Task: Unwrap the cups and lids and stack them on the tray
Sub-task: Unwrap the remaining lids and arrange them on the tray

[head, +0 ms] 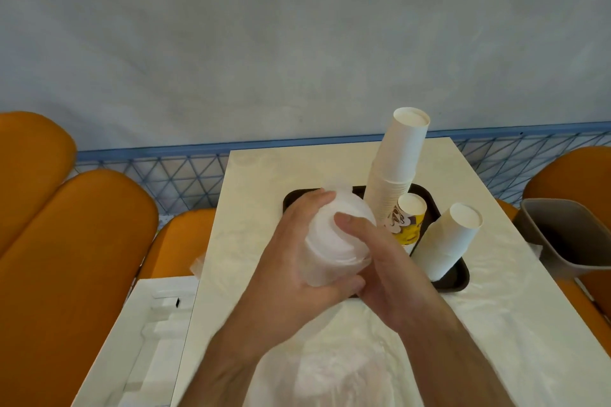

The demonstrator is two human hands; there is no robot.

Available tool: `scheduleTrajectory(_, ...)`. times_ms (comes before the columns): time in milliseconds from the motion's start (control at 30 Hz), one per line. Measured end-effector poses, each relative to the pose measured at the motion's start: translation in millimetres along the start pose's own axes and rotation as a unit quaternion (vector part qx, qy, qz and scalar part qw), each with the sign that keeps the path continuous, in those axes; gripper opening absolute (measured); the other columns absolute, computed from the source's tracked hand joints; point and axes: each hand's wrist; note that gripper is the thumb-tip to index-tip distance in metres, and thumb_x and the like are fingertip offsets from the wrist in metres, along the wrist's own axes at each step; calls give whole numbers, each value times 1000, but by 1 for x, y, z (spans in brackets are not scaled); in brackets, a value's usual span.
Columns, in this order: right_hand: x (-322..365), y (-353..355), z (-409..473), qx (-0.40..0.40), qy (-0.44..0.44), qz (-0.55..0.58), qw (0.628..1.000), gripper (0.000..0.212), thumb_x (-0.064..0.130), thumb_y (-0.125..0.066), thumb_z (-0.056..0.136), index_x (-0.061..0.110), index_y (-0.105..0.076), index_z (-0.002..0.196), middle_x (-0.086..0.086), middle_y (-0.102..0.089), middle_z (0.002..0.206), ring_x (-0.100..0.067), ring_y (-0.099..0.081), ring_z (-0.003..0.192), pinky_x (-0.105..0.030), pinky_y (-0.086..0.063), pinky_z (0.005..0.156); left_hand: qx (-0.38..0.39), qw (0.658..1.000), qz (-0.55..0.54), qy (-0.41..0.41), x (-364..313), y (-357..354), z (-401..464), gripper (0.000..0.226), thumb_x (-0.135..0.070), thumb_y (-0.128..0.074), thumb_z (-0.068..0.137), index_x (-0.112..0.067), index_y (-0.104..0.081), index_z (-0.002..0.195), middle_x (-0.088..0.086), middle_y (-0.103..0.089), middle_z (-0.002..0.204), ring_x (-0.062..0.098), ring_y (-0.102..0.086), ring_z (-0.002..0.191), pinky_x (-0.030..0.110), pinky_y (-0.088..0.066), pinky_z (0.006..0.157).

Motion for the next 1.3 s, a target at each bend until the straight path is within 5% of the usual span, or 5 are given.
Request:
scheduleTrajectory(367, -7, 4, -10, 28, -129, 52, 990, 62, 39, -72, 75, 12, -64, 130, -14, -72, 122, -27, -68, 115, -42, -52, 100, -79, 995, 54, 9, 12, -20, -5, 102, -35, -94, 58, -74, -26, 124, -51, -38, 126, -21, -42, 116, -3, -38, 83)
scheduleTrajectory(500, -2, 15, -11, 47, -143, -80, 985, 60, 54, -70, 75, 27, -64, 127, -4, -74, 119, -24, -69, 113, -53, -51, 103, -74, 994, 74, 17, 12, -24, -6, 100, -40, -91, 59, -71, -24, 126, -50, -37, 125, -19, -43, 116, 0, -42, 81)
scheduleTrajectory(733, 19, 39, -2, -51, 66, -291, 953, 9, 22, -71, 93, 20, -77, 99, 0, -74, 95, -18, -68, 93, -43, -60, 82, -49, 990, 128, 35, 18, -36, -13, 93, -65, -77, 58, -69, -18, 130, -41, -38, 129, -10, -42, 120, 10, -42, 94)
scheduleTrajectory(1100, 8, 53, 4, -23, 220, -555, 802, 7, 19, -64, 98, 23, -69, 94, 13, -69, 83, -1, -61, 88, -12, -48, 74, -65, 983, 137, 103, 19, -56, -30, 86, -63, -82, 60, -58, -28, 128, -36, -42, 127, -14, -42, 117, 7, -32, 101)
scheduleTrajectory(1300, -3, 57, 15, -57, 220, -416, 881, 15, 9, -55, 101, 23, -61, 98, 3, -65, 72, -10, -60, 63, -18, -48, 57, -88, 980, 88, 154, 23, -53, -32, 72, -40, -90, 63, -61, -36, 107, -38, -50, 106, -16, -50, 104, -2, -37, 80)
Point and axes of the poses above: each hand's wrist, its own z-axis towards the middle knuckle, its own y-axis out of the back of the hand, x = y × z
